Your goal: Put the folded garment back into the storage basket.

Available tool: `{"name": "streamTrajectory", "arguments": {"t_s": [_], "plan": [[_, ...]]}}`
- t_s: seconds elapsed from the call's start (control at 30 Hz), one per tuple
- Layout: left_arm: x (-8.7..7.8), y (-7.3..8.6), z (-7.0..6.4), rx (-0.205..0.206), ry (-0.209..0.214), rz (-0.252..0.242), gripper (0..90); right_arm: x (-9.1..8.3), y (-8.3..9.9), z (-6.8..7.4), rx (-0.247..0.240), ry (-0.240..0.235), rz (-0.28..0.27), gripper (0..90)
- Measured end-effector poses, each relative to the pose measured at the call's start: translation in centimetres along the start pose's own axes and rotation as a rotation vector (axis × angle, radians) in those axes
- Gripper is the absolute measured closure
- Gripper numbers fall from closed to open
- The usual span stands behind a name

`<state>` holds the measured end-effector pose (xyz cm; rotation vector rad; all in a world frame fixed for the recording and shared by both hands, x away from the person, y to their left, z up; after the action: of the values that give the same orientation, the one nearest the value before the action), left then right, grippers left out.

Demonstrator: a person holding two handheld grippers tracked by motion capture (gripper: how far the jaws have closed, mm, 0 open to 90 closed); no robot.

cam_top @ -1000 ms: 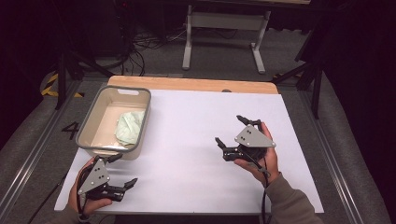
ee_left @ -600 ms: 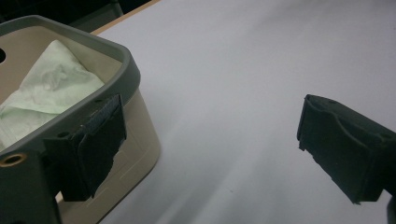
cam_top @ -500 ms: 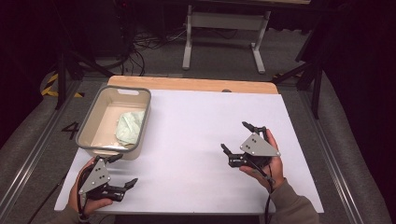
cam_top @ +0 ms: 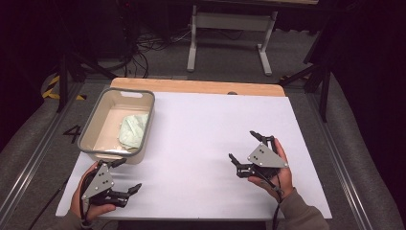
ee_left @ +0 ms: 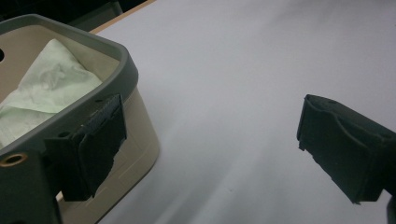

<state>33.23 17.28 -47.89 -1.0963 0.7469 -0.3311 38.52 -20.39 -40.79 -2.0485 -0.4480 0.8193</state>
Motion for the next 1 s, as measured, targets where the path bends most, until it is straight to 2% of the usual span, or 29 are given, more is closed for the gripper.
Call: {"name": "streamTrajectory", "arguments": {"t_s": [0.23, 0.73, 1.0], "plan": [[0.0, 0.0, 0.0, 0.004, 0.002, 0.001, 9.2, -0.4, 1.2, 0.3, 0.005, 0.005, 0.018, 6.3], [0.1, 0.0, -0.1, 0.004, 0.004, 0.002, 9.2, -1.4, 3.6, 0.3, 0.074, -0.012, 0.023, 6.1], [0.1, 0.1, -0.1, 0.005, 0.006, 0.006, 9.2, -2.2, 5.1, 0.0, 0.103, 0.006, 0.034, 6.1]]}}
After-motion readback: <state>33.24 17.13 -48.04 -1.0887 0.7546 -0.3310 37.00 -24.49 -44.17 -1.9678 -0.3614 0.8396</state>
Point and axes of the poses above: each handheld gripper's, and its own axes: x roughly forward along the jaws, y roughly out of its underside, z roughly to its left, the point moved 7 cm from there along x, roughly forward along the jaws, and after that the axes turned 9 degrees about -y, right-handed, at the moved point
